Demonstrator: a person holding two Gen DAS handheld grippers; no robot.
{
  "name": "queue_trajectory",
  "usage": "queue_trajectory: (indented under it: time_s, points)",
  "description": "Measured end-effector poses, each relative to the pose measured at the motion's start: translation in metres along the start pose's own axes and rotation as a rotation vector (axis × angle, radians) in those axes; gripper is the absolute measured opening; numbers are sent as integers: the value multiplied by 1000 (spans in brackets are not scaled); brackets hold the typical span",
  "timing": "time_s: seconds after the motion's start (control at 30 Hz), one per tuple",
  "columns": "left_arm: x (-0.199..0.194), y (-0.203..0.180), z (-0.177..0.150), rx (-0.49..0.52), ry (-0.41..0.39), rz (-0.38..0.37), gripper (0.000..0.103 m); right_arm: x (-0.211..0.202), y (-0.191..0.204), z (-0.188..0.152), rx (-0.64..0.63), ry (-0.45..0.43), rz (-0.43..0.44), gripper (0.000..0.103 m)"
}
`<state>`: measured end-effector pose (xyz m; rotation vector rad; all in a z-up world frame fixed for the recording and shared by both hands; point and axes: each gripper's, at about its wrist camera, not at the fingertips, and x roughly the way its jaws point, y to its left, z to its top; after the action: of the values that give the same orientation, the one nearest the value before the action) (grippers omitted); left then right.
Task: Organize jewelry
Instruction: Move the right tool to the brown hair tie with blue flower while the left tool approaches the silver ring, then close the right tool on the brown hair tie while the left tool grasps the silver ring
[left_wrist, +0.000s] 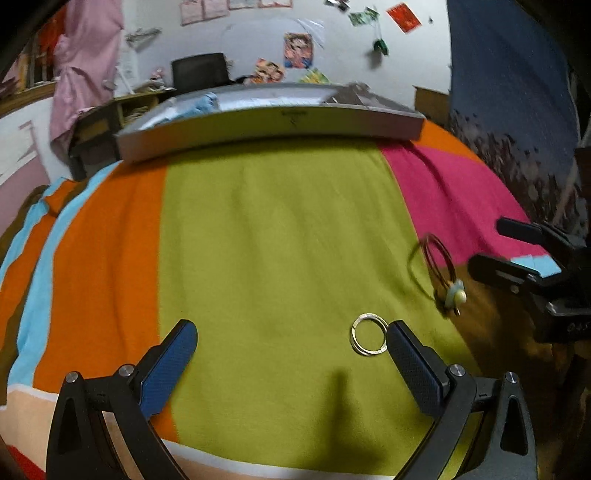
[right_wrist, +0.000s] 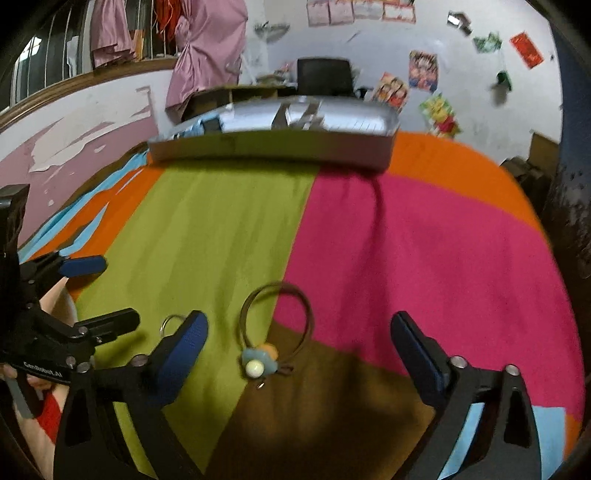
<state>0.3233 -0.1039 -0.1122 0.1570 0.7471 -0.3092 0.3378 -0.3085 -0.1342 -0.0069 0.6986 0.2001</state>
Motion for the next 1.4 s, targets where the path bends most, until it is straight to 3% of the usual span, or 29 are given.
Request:
queue_trajectory:
  time_s: [0.07, 0.17, 0.37, 0.5, 0.6, 0.73, 0.93, 1.1, 1.17, 1.23, 1.4]
  points:
    - [0, -3, -1, 18, 3, -18, 103, 6, 2, -3, -1, 30, 15, 79]
    - [1, -9, -2, 41, 5, -54, 102, 16, 4, -6, 2, 68, 35, 72]
    - [15, -9, -1, 58, 55, -125, 80, 30, 6, -13, 20, 112, 56, 58]
    - [23, -12, 0, 55, 76, -178, 69, 34, 7, -16, 35, 121, 66, 56]
    - [27, -20, 0, 83, 85, -207, 66, 36, 9, -17, 37, 125, 70, 54]
    - [34, -28, -2, 120, 104, -202, 65, 39, 10, -19, 35, 129, 73, 54]
    - [39, -25, -2, 107, 112, -184, 51, 38, 5, -19, 49, 132, 73, 42]
    - [39, -28, -3, 112, 117, -172, 26, 40, 11, -21, 45, 138, 77, 32]
    - [40, -27, -3, 107, 119, -179, 22, 41, 12, -21, 46, 140, 81, 25]
    - [40, -25, -2, 93, 121, -189, 9, 42, 16, -21, 46, 140, 81, 24]
    - [41, -14, -3, 32, 127, -224, 4, 38, 20, -20, 48, 116, 81, 22]
